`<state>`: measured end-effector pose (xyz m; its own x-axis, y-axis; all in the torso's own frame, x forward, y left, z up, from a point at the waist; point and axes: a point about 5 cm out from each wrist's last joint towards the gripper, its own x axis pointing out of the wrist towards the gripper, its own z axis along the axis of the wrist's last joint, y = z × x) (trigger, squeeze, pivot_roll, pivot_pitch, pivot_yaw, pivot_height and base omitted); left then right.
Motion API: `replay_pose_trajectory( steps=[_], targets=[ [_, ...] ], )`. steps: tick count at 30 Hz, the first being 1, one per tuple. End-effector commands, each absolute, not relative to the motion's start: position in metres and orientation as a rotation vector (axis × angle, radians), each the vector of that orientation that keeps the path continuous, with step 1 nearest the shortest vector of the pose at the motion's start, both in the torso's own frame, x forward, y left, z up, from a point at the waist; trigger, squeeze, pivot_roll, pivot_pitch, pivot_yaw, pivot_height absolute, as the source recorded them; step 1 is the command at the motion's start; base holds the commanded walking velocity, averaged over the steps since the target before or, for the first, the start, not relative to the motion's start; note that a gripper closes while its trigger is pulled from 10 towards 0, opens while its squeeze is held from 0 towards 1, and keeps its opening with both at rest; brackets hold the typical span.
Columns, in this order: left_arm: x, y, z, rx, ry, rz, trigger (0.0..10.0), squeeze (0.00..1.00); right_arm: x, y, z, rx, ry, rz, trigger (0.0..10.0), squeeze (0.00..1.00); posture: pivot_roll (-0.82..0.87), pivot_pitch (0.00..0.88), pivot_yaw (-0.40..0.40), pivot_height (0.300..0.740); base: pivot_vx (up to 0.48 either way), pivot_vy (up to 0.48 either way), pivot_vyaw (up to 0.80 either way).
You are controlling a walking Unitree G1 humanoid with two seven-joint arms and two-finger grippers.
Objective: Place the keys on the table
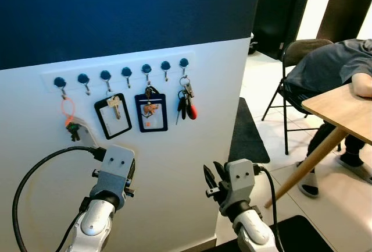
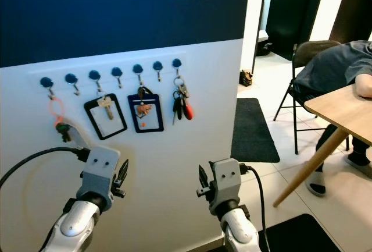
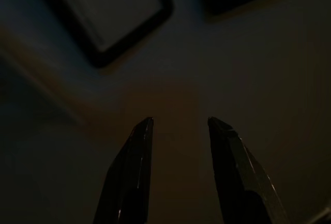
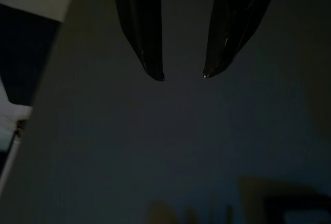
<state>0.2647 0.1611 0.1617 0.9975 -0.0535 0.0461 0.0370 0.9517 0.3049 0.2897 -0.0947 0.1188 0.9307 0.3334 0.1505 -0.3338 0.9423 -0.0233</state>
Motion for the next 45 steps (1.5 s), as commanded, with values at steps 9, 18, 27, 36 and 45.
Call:
replay_pose_trajectory(
  steps=[9,18,27,36,45],
  targets=[
    [0.261,0.159,0.163,0.315,-0.077,0.013,10.0,0.0,0.291,-0.084,0.119,0.001,-0.169,0.391,10.0,0.0,0.19,0.045,0.027,0.74,0.0,0.0,0.0],
    [0.263,0.172,0.161,0.309,-0.047,0.012,10.0,0.0,0.296,-0.093,0.115,-0.021,-0.159,0.342,10.0,0.0,0.21,0.08,0.006,0.74,0.0,0.0,0.0],
    [0.248,0.167,0.148,0.337,-0.003,-0.048,10.0,0.0,0.288,-0.093,0.106,-0.041,-0.132,0.381,10.0,0.0,0.21,0.088,0.008,0.74,0.0,0.0,0.0],
    [0.257,0.182,0.172,0.321,-0.071,0.114,10.0,0.0,0.291,-0.091,0.114,-0.053,-0.178,0.365,10.0,0.0,0.18,0.076,0.049,0.74,0.0,0.0,0.0],
    [0.249,0.204,0.183,0.376,-0.103,0.138,10.0,0.0,0.29,-0.108,0.117,-0.113,-0.2,0.344,10.0,0.0,0.16,0.049,0.067,0.74,0.0,0.0,0.0]
  ],
)
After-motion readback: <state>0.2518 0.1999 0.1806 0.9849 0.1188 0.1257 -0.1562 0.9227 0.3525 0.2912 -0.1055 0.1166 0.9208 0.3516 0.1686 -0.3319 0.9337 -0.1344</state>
